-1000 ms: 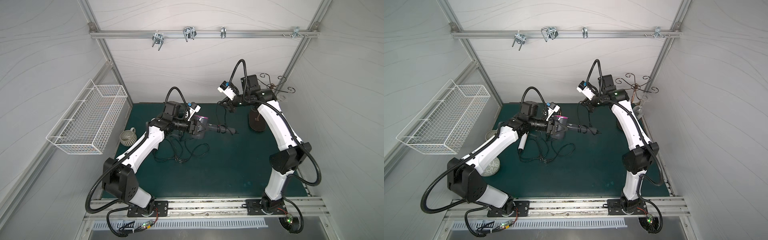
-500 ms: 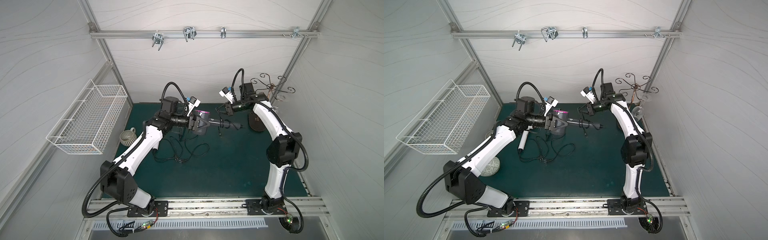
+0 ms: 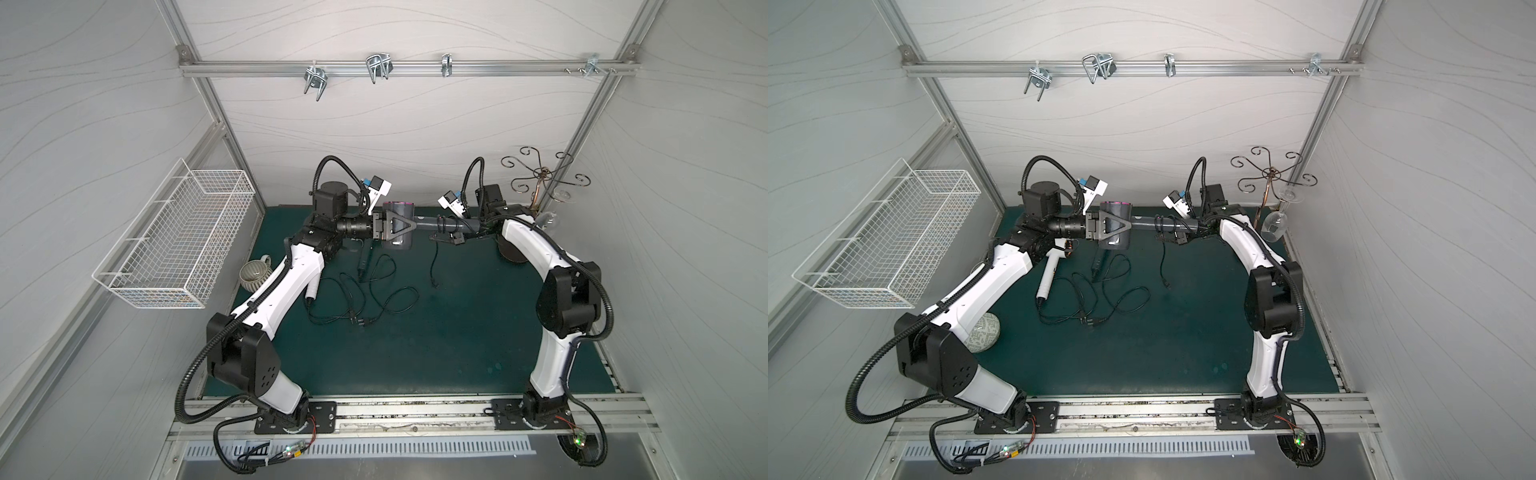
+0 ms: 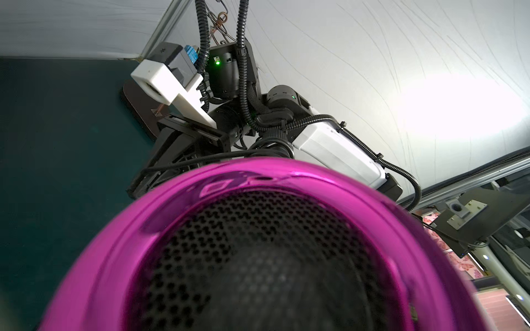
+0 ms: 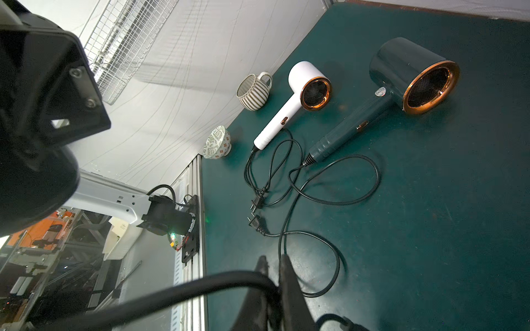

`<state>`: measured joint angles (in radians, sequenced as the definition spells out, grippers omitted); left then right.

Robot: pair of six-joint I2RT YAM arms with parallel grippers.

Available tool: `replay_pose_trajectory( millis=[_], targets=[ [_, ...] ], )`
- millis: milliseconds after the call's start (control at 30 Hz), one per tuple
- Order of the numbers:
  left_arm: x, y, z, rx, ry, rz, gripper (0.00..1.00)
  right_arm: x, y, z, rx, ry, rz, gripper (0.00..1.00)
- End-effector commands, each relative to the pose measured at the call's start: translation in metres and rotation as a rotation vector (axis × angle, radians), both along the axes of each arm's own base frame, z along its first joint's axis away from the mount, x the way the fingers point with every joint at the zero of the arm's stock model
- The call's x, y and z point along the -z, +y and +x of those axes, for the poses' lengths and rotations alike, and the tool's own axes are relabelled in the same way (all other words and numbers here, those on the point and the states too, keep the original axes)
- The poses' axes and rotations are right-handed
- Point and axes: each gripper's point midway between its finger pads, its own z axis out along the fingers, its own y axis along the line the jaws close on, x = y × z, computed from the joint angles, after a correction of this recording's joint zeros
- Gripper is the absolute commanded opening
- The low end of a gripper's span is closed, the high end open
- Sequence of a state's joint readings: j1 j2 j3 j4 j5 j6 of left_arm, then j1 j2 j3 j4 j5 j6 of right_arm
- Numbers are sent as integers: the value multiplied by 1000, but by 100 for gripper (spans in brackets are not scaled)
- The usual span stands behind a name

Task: Wrap the cord around the hair dryer
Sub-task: Wrap the power cord around the hair dryer.

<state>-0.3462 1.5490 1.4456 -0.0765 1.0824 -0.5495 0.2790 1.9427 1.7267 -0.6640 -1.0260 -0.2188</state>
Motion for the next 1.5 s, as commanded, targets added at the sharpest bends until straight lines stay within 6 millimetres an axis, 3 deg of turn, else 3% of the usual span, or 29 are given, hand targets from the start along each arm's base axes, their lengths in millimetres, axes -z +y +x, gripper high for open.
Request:
replay_pose_trajectory(
  millis=[0,600,833,967,1300,1467],
  targets=[
    [-100,2,-35,123,-356,-165,0,12,-1,4,27,4,-4,15],
    [-118,13,-33,94,-384,-193,0,51,9,-4,65,115,41,35],
    [-117,16,-33,88,-381,-193,0,50,0,0,95,118,48,45],
    [-120,20,-31,73,-386,-197,0,44,-8,4,109,114,61,46],
    [-134,21,-30,70,-398,-227,0,56,6,-2,86,128,62,46],
    [-134,21,-30,71,-393,-228,0,55,8,6,119,88,46,43]
  ],
)
